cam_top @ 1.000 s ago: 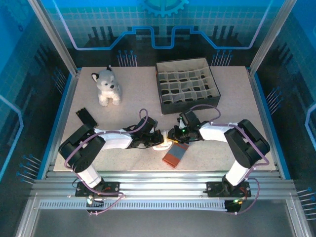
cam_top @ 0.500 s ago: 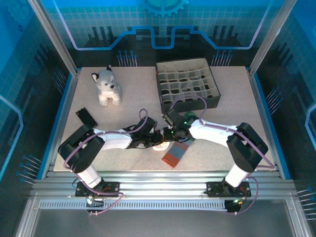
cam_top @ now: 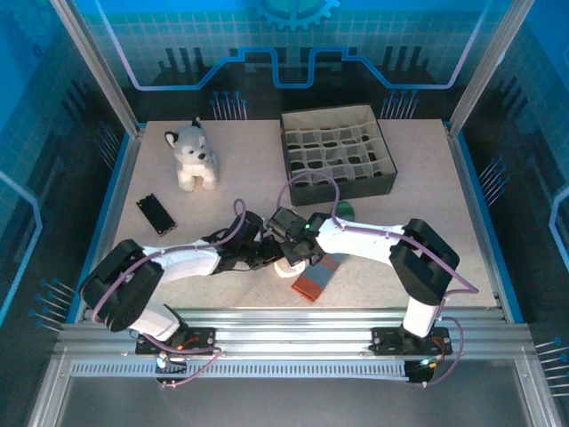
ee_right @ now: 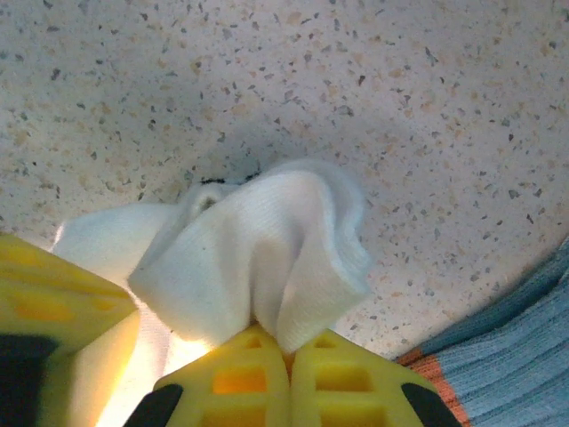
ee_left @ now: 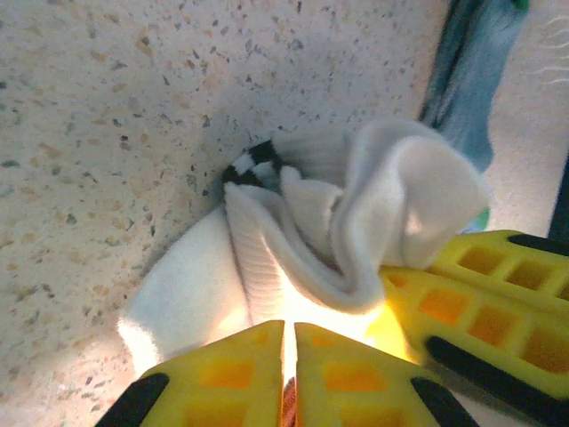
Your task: Roll the socks
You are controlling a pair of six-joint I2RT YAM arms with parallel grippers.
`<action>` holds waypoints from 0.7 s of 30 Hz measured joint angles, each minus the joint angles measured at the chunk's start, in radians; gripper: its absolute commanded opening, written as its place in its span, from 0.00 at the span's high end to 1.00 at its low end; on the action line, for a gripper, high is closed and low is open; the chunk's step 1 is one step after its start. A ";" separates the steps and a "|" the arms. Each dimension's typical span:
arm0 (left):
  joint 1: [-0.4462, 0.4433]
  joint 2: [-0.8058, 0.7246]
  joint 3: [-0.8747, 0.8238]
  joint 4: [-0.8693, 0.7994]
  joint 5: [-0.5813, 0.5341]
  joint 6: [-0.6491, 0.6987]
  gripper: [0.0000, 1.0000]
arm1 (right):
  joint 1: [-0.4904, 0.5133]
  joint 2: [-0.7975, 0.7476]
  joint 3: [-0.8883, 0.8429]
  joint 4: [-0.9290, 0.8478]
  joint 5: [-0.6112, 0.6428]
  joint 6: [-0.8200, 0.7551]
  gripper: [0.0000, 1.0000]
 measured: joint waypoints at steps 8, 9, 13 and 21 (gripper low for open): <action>0.002 0.049 -0.113 0.226 0.027 -0.098 0.94 | 0.048 0.031 0.054 -0.051 0.045 -0.027 1.00; 0.002 0.076 -0.126 0.268 0.030 -0.112 0.95 | 0.051 0.031 0.054 -0.053 0.044 -0.030 0.98; 0.003 0.154 -0.137 0.417 0.050 -0.161 0.97 | 0.051 0.028 0.053 -0.050 0.032 -0.045 0.79; 0.003 0.191 -0.140 0.493 0.055 -0.184 0.98 | -0.007 -0.092 -0.046 0.066 -0.197 -0.064 0.62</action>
